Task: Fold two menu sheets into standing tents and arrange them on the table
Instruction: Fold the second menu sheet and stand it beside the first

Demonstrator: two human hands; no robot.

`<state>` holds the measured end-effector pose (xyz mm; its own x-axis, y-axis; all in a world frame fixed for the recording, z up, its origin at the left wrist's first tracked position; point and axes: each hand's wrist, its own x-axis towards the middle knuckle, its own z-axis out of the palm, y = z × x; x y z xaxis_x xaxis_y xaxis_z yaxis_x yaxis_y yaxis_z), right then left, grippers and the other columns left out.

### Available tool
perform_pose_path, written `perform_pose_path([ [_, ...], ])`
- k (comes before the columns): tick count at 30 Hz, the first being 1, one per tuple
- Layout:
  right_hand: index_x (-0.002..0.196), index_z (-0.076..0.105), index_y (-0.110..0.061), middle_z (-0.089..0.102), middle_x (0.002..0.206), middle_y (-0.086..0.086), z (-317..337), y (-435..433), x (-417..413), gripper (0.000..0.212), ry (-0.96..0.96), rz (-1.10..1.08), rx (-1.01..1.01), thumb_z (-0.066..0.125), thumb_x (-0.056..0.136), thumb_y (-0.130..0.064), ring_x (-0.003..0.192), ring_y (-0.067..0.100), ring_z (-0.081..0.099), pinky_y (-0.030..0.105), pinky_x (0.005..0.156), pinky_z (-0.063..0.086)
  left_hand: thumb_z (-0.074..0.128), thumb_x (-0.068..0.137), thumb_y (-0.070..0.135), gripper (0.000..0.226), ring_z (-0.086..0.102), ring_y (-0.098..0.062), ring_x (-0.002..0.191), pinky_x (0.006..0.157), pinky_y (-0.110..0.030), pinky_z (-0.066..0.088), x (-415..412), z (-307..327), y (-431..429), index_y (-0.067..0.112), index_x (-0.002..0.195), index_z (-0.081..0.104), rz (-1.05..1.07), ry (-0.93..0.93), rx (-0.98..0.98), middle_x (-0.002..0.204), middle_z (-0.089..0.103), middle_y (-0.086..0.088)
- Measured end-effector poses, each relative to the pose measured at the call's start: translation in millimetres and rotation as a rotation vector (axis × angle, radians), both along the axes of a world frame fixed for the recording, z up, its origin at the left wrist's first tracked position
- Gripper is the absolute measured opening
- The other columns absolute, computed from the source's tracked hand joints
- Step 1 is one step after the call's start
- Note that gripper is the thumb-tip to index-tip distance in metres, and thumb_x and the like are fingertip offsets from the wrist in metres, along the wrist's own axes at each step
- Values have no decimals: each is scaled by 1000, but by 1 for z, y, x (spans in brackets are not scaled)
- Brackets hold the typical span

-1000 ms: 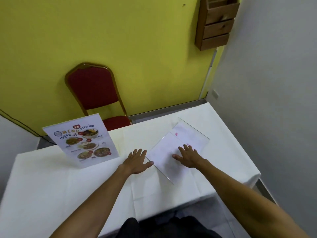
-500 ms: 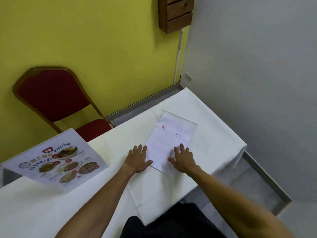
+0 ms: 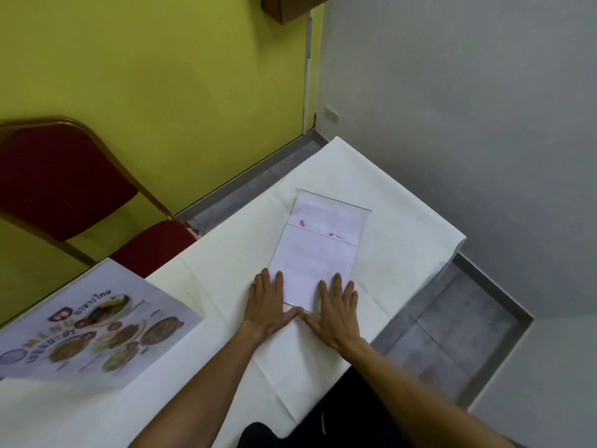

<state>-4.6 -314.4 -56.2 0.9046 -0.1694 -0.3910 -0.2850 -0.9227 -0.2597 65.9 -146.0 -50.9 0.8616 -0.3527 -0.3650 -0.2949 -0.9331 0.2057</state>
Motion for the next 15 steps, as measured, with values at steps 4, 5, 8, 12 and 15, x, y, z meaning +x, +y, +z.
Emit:
perform_pose_path([
  [4,143,25,-18,5,159,20,-4,5,-1,85,-11,0,53,52,78,-66,140,58,0,64,115,8,57,62,82,116,34,-32,120,100,-42,36,1,0,-4,12,149,27,37,3,-3,141,30,-18],
  [5,144,24,-19,4,160,19,-6,5,-1,85,-17,-12,76,55,78,-63,140,58,-3,64,116,5,60,61,81,117,32,-31,120,100,-41,35,2,-1,-4,13,150,25,50,7,-9,140,29,-16],
  [8,147,22,-21,2,161,14,-10,6,1,87,-36,-89,167,63,79,-57,142,53,-11,62,116,3,69,59,75,118,30,-30,122,101,-39,34,2,-4,-4,16,151,23,95,24,-47,139,28,-14],
  [12,144,27,-22,6,159,13,-9,2,0,85,-80,-131,236,70,76,-47,142,51,-9,64,116,7,75,57,68,117,32,-29,118,99,-37,36,-8,-6,-2,18,150,25,192,52,-118,131,32,-10],
  [15,145,29,-25,5,160,11,-10,-1,-3,87,-81,-112,261,73,73,-46,143,48,-9,63,117,7,75,57,66,117,34,-27,113,99,-34,35,-18,-6,1,18,151,26,247,74,-166,124,33,-9],
])
